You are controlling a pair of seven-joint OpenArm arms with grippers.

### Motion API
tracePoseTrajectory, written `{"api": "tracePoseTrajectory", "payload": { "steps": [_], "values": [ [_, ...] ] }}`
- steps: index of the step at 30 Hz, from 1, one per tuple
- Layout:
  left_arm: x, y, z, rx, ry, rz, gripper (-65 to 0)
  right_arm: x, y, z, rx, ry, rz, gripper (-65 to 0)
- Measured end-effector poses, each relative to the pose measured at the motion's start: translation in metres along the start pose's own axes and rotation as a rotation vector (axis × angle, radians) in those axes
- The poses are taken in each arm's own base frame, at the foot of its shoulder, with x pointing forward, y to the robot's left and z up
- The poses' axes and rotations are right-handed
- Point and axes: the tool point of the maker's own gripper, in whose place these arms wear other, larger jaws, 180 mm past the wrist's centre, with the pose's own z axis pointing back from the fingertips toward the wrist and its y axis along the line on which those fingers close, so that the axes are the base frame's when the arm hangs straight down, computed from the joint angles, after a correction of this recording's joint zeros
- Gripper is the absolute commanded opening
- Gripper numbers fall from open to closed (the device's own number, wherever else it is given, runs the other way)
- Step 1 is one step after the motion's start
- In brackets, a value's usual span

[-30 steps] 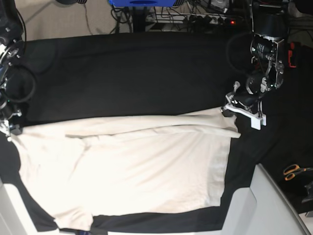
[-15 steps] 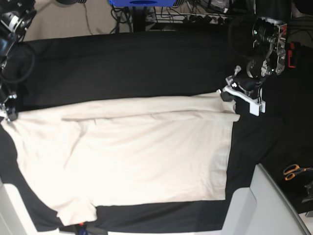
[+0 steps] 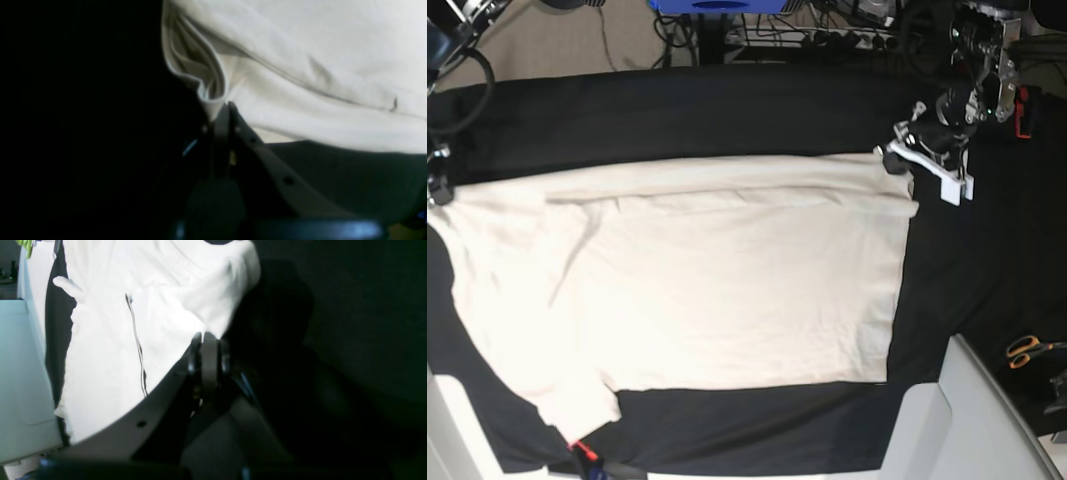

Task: Fold the T-shirt properly
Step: 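Drag the shirt by its folded edge toward the arms' base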

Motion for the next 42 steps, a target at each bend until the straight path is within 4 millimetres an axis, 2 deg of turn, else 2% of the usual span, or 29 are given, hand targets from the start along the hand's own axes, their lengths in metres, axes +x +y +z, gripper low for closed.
{"api": "tracePoseTrajectory", "payload": {
  "steps": [3, 6, 13, 16, 18, 21, 26, 31, 37, 42],
  "values": [
    [-0.006, 0.0, 0.005, -0.001, 0.007, -0.006, -65.0, -0.008, -0.014, 0.01, -0.032, 0.019, 0.012, -65.0],
    [-0.015, 0.0, 0.008, 0.0, 0.019, -0.005, -65.0, -0.008, -0.028, 0.022, -0.054, 0.009, -0.023, -65.0],
    [-0.03, 0.0, 0.022, -0.001, 0.037, -0.017, -65.0, -0.019, -0.045, 0.038, -0.092, 0.046, -0.039, -65.0],
    [-0.031, 0.015, 0.039, 0.031, 0.003, 0.03, -65.0, -0.022, -0.047, 0.043, -0.096, 0.071, -0.024, -65.0],
    [-0.033, 0.027, 0.049, 0.07, -0.008, 0.05, -65.0, -0.029, -0.05, 0.046, -0.103, 0.096, -0.027, -65.0],
    [-0.038, 0.034, 0.057, 0.088, -0.003, 0.055, -65.0, -0.045, -0.059, 0.051, -0.12, 0.117, -0.04, -65.0],
    [-0.042, 0.04, 0.058, 0.12, 0.011, 0.008, -65.0, -0.056, -0.066, 0.063, -0.144, 0.124, -0.027, -65.0],
    [-0.058, 0.037, 0.053, 0.165, 0.034, -0.043, -65.0, -0.065, -0.07, 0.067, -0.153, 0.128, -0.036, -65.0],
    [-0.075, 0.04, 0.058, 0.182, 0.065, -0.043, -65.0, -0.065, -0.073, 0.069, -0.161, 0.133, -0.03, -65.0],
    [-0.075, 0.04, 0.057, 0.182, 0.065, -0.043, -65.0, -0.065, -0.073, 0.069, -0.161, 0.134, -0.03, -64.2]
  ]
}}
